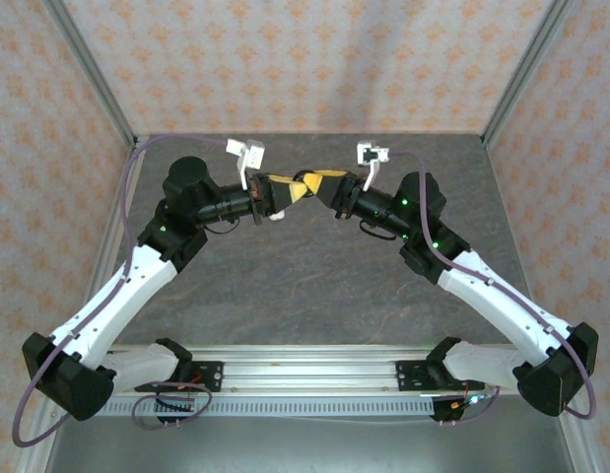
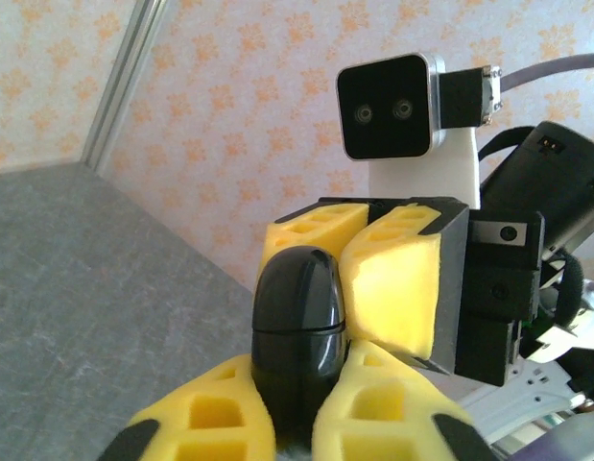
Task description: Insert wireless bluetooth earbuds into charging case
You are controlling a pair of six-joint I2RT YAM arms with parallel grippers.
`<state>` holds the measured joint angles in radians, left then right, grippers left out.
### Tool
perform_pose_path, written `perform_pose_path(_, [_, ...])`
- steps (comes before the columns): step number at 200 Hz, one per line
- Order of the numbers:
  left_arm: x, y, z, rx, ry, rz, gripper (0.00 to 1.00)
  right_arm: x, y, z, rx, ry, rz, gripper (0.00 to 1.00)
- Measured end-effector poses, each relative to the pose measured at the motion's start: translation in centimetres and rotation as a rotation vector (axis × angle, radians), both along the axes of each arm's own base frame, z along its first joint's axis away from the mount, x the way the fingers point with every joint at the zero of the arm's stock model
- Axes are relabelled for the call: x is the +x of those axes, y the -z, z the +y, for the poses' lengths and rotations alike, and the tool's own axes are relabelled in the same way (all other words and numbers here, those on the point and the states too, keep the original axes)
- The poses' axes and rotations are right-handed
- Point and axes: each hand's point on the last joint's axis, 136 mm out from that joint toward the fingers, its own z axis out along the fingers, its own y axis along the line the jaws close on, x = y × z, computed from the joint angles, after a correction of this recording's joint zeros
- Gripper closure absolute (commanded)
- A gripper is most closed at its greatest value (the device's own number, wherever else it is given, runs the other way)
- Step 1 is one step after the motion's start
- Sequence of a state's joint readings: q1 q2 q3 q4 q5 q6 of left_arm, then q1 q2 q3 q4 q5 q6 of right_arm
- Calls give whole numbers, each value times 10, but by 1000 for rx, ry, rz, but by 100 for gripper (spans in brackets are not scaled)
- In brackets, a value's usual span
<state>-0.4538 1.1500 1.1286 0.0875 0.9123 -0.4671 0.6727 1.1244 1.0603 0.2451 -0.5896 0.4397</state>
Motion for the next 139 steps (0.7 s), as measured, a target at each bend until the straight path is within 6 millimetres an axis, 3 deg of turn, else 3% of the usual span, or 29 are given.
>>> perform_pose_path(32, [0,3,1,16,-1,-3,100,1,2,1,-11,-1,13,79])
perform_pose_path(57, [-1,6,3,37,-10,-11,100,2,6,3,-29,-7,29,71])
perform_pose_path(87, [-3,13,7,80,-25,-22,100,3,12,5,-35,-18,63,68])
perform_pose_path(106, [-9,18,9,111,-19,-31,100,16,15,-4,-21,24,98,66])
perform_pose_path(139, [-25,7,17,121,-18,-97,100,35,25,-16,-17,84,161,63])
